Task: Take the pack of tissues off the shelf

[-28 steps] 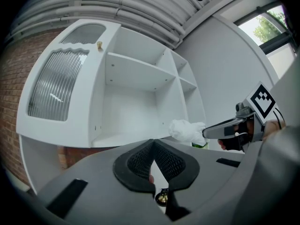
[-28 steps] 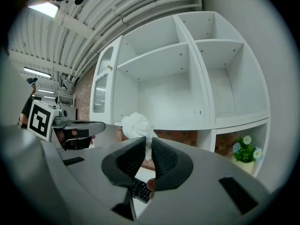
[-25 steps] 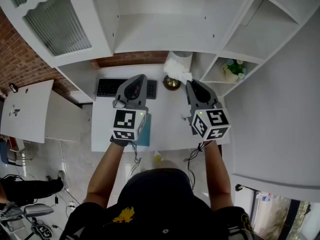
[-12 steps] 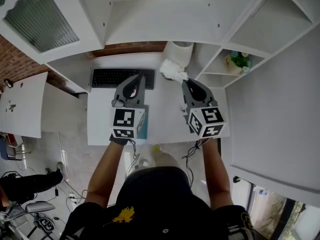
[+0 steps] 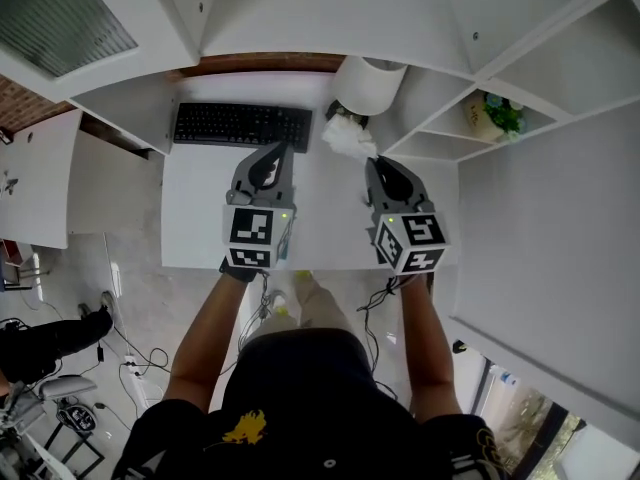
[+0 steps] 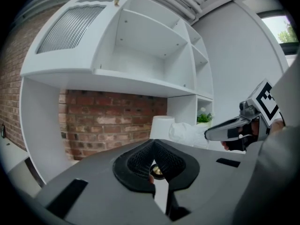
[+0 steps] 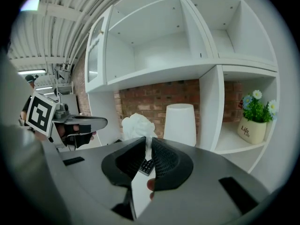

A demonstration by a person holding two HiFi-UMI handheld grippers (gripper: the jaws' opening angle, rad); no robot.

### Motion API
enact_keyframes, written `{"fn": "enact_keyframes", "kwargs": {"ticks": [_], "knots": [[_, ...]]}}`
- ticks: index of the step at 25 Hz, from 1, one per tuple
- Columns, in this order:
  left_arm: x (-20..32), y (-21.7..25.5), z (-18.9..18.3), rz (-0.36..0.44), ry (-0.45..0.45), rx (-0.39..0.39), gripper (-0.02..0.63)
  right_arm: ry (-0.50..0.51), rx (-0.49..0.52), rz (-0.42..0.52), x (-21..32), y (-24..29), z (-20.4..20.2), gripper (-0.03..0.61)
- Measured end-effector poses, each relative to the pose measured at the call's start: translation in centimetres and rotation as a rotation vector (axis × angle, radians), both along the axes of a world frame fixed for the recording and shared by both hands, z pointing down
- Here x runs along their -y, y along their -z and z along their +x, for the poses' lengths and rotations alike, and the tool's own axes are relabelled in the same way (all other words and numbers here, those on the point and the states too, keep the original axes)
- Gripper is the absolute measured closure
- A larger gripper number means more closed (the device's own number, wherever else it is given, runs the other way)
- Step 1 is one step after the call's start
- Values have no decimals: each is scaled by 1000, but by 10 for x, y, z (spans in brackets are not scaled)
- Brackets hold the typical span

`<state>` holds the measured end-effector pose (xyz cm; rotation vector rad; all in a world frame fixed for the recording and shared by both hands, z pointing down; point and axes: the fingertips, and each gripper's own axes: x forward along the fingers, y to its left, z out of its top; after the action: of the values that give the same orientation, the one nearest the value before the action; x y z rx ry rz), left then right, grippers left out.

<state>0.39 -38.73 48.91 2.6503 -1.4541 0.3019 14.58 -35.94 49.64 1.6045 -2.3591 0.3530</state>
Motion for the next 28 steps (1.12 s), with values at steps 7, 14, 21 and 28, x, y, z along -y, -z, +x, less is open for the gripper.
{"fn": "enact_keyframes", "kwargs": {"ticks": [7, 14, 21, 28], "knots": [[-3, -46, -4, -77, 25, 4, 597, 16, 3, -73, -2, -46, -6, 534], [-9, -94, -12, -151, 49, 23, 597, 51, -30, -142, -9, -97, -18, 534], [-15, -141, -12, -219, 57, 41, 597, 56, -15, -214, -16, -146, -21, 534], [-22, -183, -6, -272, 53, 59, 597, 81, -13, -278, -23, -194, -23, 534]]}}
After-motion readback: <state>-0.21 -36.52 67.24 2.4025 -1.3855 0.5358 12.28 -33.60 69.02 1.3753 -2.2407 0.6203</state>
